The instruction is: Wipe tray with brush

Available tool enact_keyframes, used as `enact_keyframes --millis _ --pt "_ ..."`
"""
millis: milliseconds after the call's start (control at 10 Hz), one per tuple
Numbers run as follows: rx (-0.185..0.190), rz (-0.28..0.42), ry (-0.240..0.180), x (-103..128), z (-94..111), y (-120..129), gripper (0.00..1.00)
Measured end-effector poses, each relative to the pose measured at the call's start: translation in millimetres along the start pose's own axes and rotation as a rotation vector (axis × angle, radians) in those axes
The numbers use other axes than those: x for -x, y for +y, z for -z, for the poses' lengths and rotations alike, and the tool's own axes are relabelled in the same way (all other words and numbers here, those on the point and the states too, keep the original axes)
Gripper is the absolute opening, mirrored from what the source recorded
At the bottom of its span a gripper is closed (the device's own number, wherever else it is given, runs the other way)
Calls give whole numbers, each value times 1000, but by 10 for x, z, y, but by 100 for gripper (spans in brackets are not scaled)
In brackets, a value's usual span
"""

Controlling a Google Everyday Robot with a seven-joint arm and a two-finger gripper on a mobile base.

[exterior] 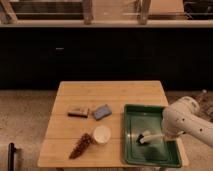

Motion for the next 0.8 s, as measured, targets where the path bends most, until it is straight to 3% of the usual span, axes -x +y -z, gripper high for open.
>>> enact_keyframes --millis 200,400,800 --pt "-11 -69 2 -326 21 -89 0" --pt "-19 -101 4 -444 59 -251 0" --pt "-34 -77 3 -201 126 -625 0"
